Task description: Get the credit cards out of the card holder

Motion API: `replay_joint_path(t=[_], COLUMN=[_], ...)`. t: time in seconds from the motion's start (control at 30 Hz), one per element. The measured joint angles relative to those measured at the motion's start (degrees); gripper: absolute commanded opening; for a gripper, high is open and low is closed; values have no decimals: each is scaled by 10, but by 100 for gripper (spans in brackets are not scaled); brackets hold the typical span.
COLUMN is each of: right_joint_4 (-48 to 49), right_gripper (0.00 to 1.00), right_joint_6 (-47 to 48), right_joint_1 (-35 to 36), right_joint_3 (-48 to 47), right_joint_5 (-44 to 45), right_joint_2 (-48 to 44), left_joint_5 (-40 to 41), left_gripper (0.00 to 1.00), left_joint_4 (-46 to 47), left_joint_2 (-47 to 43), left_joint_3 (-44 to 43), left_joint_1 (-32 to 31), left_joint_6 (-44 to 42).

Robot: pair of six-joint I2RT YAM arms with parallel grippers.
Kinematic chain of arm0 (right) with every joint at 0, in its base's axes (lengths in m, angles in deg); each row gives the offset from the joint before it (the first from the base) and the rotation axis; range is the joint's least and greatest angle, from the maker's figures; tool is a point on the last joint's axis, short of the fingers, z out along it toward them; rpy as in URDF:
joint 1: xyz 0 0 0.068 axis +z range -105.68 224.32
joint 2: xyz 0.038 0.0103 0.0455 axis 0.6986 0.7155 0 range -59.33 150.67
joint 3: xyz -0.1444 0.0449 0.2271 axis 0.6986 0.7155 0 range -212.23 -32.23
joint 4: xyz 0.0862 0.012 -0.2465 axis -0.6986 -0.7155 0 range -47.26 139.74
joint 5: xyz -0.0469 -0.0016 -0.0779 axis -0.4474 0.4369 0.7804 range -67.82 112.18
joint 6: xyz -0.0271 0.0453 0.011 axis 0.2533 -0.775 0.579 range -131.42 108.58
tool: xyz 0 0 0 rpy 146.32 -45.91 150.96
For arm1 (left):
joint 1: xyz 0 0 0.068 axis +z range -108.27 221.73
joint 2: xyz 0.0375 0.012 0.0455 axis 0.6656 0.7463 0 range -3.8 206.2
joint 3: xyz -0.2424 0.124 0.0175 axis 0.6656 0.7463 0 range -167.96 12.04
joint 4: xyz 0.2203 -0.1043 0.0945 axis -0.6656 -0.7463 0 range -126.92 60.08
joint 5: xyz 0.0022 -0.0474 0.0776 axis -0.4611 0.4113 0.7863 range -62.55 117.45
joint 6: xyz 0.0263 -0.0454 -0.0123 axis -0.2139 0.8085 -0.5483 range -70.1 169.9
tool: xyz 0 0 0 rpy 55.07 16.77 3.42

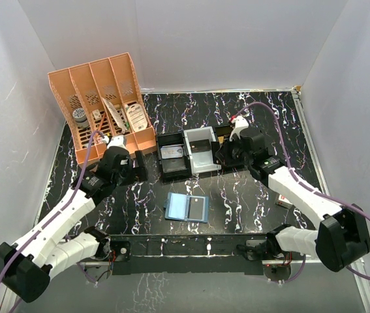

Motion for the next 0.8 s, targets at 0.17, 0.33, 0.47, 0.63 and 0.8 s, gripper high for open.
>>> replay_joint_path(t=[0.17, 0.33, 0.47, 0.63, 0.8], right_joint_4=[31, 45, 51, 48, -10], right_gripper=[0, 0, 0, 0, 0], right_joint_6=[24, 38, 49, 66, 80], right_joint_1=[0, 0, 0, 1, 2], right_joint_3=[-9, -37, -64, -86, -144], right_joint_5=[-5, -2, -4, -9, -16], right_joint_2=[48, 107, 149, 191, 239], left_joint_5=[15, 19, 32, 81, 119], left_gripper=[99, 99, 99, 99, 99], left_joint_4=[3, 11, 5, -6, 2], left_joint_2=[-11, -8, 2, 2, -18], left_joint_3=[38, 43, 38, 14, 15], left_joint_1=[0, 0, 0, 0, 0], left_joint_6=[-17, -28, -57, -105, -135])
